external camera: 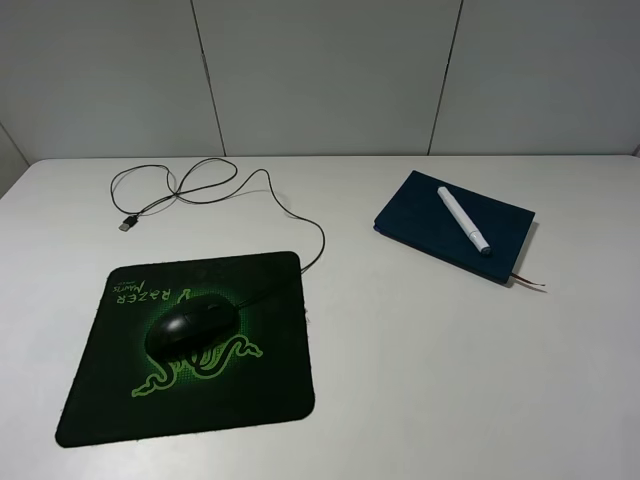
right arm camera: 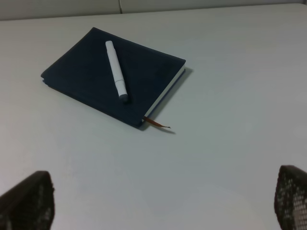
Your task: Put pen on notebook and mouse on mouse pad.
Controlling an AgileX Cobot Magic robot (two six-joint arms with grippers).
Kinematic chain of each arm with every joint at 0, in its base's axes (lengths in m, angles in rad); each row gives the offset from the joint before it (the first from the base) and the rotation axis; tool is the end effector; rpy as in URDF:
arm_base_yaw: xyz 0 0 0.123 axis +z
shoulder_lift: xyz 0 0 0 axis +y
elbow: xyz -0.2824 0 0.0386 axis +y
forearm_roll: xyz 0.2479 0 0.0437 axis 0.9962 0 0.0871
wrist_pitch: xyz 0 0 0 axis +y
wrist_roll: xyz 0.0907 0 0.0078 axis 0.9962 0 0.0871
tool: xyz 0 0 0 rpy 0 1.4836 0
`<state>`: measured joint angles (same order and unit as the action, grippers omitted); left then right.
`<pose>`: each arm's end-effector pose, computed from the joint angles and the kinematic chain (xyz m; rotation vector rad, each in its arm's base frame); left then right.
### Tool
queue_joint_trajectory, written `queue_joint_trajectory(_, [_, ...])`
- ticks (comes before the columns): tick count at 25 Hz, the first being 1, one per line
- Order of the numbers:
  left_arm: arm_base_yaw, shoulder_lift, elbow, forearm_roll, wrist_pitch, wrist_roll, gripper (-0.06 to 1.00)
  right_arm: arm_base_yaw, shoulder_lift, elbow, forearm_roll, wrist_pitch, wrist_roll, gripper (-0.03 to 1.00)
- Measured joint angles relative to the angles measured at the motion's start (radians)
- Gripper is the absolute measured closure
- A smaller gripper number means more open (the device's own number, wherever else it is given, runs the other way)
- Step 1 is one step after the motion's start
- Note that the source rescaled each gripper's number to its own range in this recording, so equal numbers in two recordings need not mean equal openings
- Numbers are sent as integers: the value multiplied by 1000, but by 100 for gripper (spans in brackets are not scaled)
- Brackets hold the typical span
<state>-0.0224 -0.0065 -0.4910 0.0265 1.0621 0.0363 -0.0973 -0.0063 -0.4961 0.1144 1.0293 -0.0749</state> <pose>-0.0048 0.0022 0.2746 0.0589 2.0473 0.0404 -0.0035 0.0093 0.2790 0.0192 2.0054 0.0260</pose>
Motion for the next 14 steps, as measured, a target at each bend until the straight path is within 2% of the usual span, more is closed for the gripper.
queue_joint_trajectory(14, [0, 0, 0, 0, 0, 0, -6, 0, 0, 2, -46, -1, 55, -3])
